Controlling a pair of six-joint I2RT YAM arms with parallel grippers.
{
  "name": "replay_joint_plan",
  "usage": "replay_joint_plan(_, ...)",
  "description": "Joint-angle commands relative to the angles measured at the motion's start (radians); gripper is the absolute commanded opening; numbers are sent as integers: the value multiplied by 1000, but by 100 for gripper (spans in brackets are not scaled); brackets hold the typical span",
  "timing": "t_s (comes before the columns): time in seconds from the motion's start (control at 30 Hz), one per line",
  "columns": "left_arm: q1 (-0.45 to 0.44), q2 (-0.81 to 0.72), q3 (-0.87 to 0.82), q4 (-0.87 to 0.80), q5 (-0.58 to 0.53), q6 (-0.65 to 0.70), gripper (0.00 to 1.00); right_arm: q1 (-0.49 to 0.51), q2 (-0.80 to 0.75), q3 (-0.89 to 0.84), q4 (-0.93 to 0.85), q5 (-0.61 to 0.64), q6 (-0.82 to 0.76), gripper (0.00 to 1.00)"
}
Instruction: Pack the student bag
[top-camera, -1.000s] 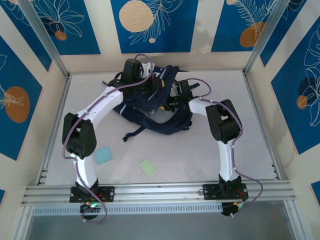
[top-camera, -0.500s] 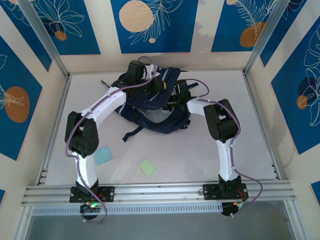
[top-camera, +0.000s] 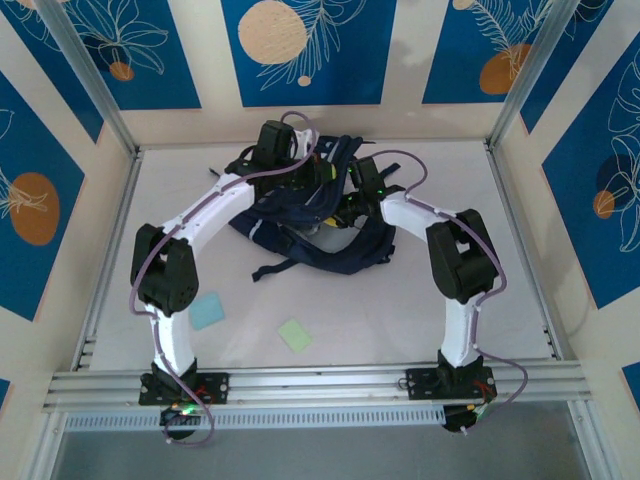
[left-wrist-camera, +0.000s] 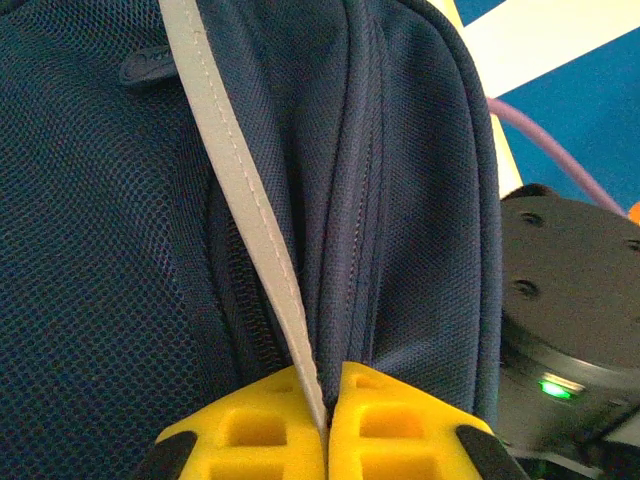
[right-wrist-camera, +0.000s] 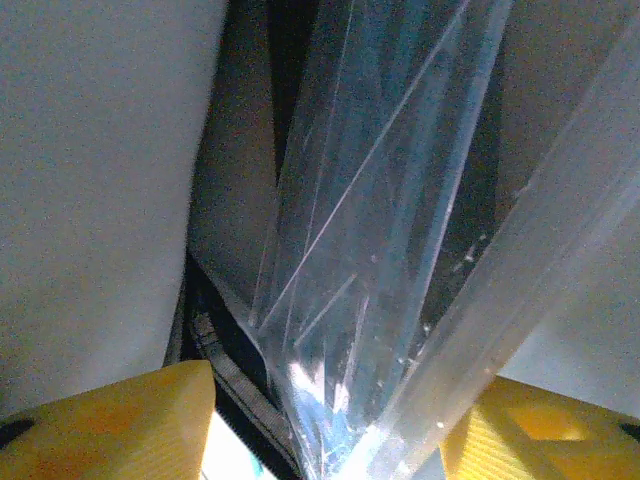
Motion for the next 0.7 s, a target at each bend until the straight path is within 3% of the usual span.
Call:
replay_joint_plan(0.0, -32, -42, 65, 90, 88, 25, 0, 17, -6, 11, -26, -2, -60, 52)
replay_joint_plan(0.13, -34, -56, 56, 93, 92, 16, 0, 35, 72, 85, -22, -24, -68, 45)
replay_joint_plan(0.27, -38, -75, 25, 128, 96, -6, 0, 34, 154, 121, 40, -52, -31, 45)
replay_joint_plan(0.4, -60, -71, 22, 166, 122, -37, 0, 42, 247, 230, 159, -152, 25, 40)
replay_joint_plan(0.53, -65, -68, 33, 171, 121, -41, 0, 55, 291, 343, 157, -203, 48, 36)
replay_joint_plan(0.67, -54, -68, 34, 160, 90, -26, 0, 35, 239, 288, 88, -180, 37, 56)
